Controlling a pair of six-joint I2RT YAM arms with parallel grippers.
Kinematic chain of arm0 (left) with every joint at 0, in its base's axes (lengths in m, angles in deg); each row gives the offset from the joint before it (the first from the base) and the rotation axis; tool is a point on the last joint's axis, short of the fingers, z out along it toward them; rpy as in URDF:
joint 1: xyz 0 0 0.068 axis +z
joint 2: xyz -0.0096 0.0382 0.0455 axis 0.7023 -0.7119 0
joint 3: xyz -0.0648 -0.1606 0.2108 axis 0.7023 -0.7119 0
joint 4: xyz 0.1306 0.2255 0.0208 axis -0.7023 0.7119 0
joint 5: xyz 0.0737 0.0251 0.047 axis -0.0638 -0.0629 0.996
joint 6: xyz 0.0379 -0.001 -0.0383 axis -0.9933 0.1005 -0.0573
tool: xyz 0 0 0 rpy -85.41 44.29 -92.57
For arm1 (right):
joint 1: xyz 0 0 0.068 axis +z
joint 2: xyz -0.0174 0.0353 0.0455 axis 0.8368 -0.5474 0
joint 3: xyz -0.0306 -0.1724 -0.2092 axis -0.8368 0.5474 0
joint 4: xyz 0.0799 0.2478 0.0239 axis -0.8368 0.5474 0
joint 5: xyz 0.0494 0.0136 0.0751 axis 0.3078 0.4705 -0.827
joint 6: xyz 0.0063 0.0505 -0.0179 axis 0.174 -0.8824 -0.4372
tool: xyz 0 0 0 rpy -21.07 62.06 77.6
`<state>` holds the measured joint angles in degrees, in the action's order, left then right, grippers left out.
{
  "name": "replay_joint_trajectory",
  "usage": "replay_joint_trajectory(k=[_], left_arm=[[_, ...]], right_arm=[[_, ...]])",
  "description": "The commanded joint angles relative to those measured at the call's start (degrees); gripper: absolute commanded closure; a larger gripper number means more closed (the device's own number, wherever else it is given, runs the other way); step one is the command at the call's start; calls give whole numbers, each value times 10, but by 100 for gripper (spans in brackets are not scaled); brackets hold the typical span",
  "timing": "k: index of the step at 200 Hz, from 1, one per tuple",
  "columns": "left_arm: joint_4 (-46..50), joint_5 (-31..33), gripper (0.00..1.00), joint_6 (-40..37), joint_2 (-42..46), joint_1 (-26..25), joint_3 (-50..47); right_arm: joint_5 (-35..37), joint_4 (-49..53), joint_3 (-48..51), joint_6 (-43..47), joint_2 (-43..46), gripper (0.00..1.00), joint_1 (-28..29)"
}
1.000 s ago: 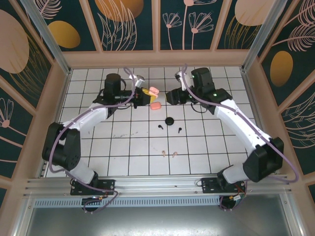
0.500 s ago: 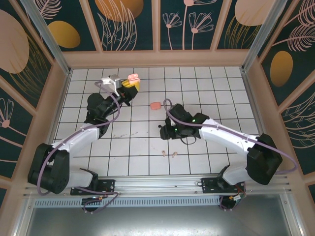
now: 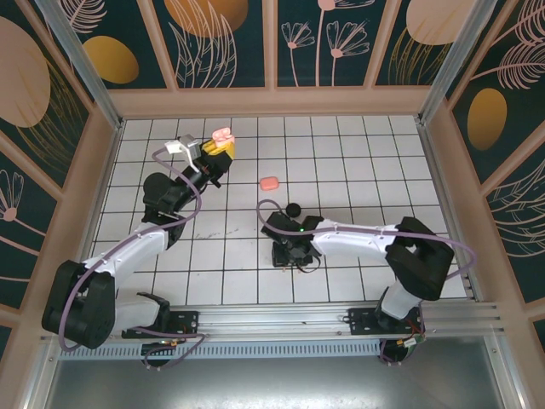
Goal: Insert the wireless bluetooth earbuds into the charging case
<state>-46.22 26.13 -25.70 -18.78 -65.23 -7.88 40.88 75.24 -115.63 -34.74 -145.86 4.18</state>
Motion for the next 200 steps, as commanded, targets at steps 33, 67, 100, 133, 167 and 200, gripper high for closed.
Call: replay_joint_trajectory(k=[33,67,100,133,167,200], left_arm=[[-115,62,100,-21,32,-3,-53],[-133,69,100,-29,31,-4,-66],[-132,70,100,-33,27,-4,-64],[-126,64,100,-36,24,-4,-63],[-126,60,100,-36,21,-4,-62],[-125,58,100,-34,20,-5,-59]], right_arm=[[43,31,-47,-31,-48,58,18],[50,37,-63,-32,-71,61,20],[62,58,-78,-33,-85,61,26],[76,81,-90,-37,-95,62,37],[73,77,-86,-41,-100,66,40],[69,70,-81,-44,-101,66,42]])
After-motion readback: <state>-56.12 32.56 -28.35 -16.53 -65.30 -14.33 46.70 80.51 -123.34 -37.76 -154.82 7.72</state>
